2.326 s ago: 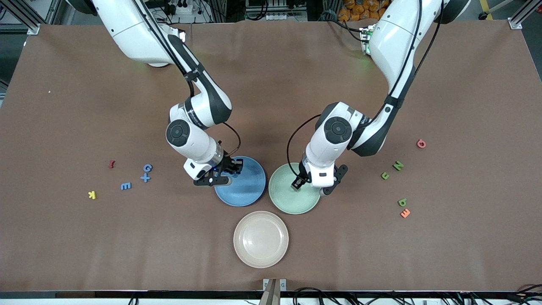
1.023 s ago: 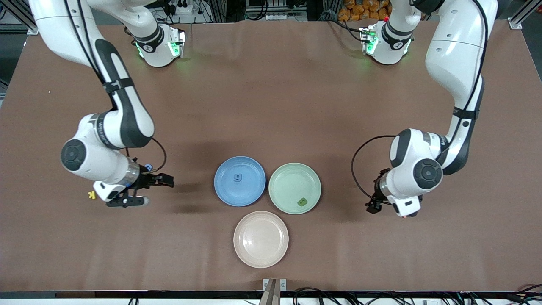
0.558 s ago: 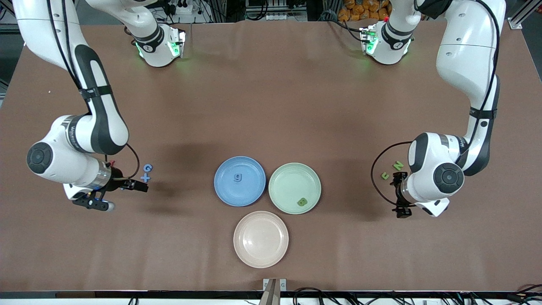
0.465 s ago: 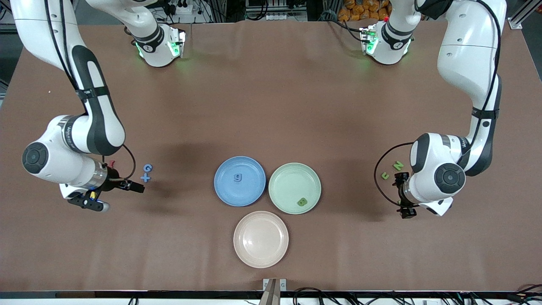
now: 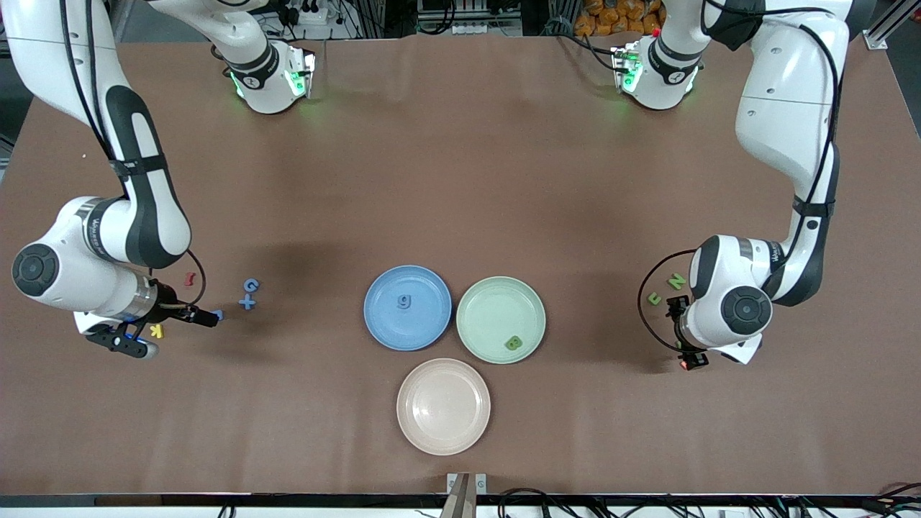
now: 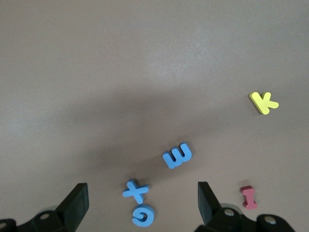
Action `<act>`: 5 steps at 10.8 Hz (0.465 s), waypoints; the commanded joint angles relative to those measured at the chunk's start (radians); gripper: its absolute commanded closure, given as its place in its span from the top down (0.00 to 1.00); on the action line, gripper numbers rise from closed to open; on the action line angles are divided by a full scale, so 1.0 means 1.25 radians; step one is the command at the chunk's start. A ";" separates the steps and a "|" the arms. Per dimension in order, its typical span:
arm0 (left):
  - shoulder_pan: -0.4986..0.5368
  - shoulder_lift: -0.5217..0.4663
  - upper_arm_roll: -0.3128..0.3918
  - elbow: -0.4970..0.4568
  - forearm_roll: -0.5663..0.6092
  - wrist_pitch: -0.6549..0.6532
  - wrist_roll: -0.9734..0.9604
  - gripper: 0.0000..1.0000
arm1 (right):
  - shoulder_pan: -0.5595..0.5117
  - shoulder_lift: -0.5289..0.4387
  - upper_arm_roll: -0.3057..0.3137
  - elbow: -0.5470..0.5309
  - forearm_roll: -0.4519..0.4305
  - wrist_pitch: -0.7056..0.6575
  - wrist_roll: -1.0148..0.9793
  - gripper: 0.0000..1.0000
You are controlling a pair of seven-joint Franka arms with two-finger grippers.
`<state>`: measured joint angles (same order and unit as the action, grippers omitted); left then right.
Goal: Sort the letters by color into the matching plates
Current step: 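Move the right gripper to the blue 3 while the left gripper nears the b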
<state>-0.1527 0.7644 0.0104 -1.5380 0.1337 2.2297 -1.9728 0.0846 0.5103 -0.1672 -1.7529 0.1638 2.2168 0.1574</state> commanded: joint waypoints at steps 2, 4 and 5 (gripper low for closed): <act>-0.001 0.027 0.011 0.003 0.019 0.045 -0.027 1.00 | -0.028 0.003 0.010 -0.027 0.035 0.050 0.058 1.00; 0.001 0.033 0.017 0.003 0.021 0.059 -0.027 1.00 | -0.032 0.005 0.009 -0.026 0.095 0.053 0.209 1.00; 0.001 0.034 0.032 0.003 0.022 0.070 -0.026 1.00 | -0.027 0.008 0.009 -0.025 0.086 0.066 0.314 1.00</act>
<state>-0.1519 0.7986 0.0275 -1.5383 0.1337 2.2879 -1.9760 0.0576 0.5230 -0.1681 -1.7780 0.2537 2.2715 0.3180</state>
